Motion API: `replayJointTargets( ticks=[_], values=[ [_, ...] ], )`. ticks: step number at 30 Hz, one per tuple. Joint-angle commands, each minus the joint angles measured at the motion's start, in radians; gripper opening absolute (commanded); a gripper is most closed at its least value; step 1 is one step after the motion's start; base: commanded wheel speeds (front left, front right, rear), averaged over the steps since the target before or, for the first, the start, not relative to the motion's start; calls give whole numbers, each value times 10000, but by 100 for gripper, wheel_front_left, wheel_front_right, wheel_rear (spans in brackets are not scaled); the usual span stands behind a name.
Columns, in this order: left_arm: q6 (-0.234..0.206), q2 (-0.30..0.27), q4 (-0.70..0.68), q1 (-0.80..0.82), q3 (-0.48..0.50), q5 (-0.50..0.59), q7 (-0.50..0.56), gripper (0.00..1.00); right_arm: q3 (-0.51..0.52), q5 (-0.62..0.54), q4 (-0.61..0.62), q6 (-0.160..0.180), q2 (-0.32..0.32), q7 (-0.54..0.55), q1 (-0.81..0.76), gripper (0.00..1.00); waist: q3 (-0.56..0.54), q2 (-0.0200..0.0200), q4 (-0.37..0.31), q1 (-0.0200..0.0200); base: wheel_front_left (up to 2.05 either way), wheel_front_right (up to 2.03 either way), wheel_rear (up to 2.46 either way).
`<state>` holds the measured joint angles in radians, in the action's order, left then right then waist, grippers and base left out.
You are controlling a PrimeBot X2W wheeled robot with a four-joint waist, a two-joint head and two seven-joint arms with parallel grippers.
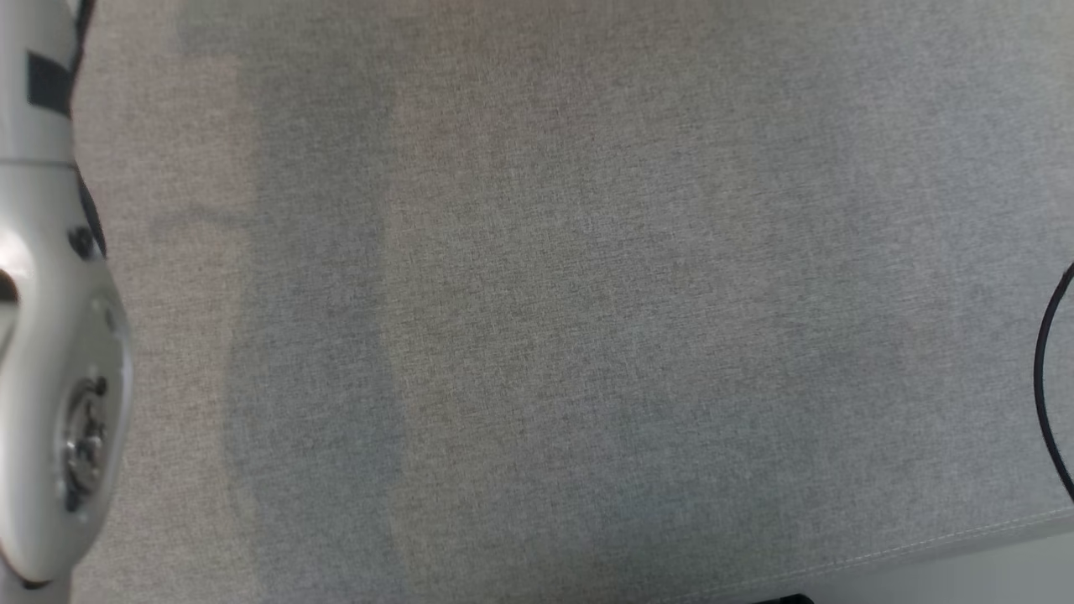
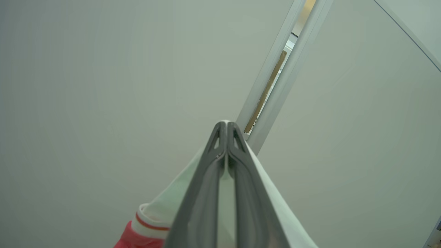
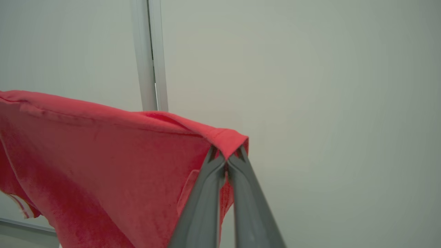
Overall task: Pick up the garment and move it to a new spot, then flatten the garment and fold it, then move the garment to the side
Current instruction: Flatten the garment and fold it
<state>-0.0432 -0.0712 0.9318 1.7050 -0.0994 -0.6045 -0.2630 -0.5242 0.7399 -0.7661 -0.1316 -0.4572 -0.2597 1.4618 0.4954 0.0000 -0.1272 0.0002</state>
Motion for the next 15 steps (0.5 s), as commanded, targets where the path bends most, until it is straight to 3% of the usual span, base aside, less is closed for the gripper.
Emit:
replayJointTargets(
  ticks=[1, 7, 15],
  values=[
    [181, 69, -137, -535, 70, 226, -14, 0, 21, 185, 22, 18, -102, -55, -339, 0, 436, 0, 73, -2, 0, 0, 0],
    [757, 148, -700, -2379, 528, 608, -17, 0, -25, 683, 629, 18, -100, -67, -2137, 0, 232, 0, 389, -2, 0, 0, 0],
    [1194, 191, -699, -5743, 300, 517, -19, 0, -1240, 1689, 1336, 18, -820, -64, -4963, 0, -1150, 0, 1210, -2, 0, 0, 0]
  ],
)
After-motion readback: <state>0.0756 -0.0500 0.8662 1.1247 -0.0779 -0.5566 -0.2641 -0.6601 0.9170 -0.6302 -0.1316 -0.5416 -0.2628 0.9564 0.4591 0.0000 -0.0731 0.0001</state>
